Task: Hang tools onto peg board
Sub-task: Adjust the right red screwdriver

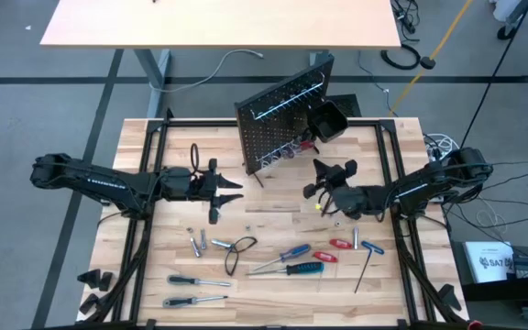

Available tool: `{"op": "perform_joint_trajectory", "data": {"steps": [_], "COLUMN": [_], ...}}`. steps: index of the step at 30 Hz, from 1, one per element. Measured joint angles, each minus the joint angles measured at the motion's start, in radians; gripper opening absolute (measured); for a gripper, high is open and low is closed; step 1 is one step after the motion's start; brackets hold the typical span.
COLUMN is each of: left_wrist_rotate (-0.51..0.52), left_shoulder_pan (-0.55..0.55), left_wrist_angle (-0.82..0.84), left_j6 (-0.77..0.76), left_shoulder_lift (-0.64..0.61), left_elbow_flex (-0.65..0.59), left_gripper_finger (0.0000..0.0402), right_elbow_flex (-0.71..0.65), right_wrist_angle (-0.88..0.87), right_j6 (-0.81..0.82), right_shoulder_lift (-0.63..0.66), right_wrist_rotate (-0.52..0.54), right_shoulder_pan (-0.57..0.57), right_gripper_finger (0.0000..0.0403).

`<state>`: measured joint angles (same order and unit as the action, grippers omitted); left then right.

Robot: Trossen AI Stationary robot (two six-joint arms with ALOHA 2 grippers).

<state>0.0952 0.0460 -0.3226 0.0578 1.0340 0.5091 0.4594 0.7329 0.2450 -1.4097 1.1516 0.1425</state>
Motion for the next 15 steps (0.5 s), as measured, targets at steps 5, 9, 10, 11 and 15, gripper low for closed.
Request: {"op": "perform_joint_trajectory", "data": {"steps": [5, 9, 10, 11, 15], "left_wrist_rotate": [0.0, 0.0, 0.0, 0.0, 0.0], "left_shoulder_pan": [0.0, 0.0, 0.0, 0.0, 0.0], "left_wrist_angle": [0.001, 0.0, 0.0, 0.0, 0.0], "left_j6": [0.0, 0.0, 0.0, 0.0, 0.0], "left_shoulder_lift": [0.0, 0.0, 0.0, 0.0, 0.0], "left_elbow_flex": [0.0, 0.0, 0.0, 0.0, 0.0], "left_gripper_finger": [0.0121, 0.0121, 0.0121, 0.0121, 0.0121], "right_elbow_flex": [-0.069, -0.074, -0.074, -0.074, -0.074], "right_wrist_angle": [0.269, 0.29, 0.291, 0.299, 0.338], "right_j6": [-0.16, -0.162, -0.162, -0.163, -0.176], "right_shoulder_lift": [0.0, 0.0, 0.0, 0.0, 0.0], "right_wrist_rotate": [-0.078, -0.117, -0.136, -0.151, -0.207], "right_shoulder_pan": [-0.048, -0.083, -0.093, -0.105, -0.146], "right_gripper_finger": [0.0, 0.0, 0.0, 0.0, 0.0]}}
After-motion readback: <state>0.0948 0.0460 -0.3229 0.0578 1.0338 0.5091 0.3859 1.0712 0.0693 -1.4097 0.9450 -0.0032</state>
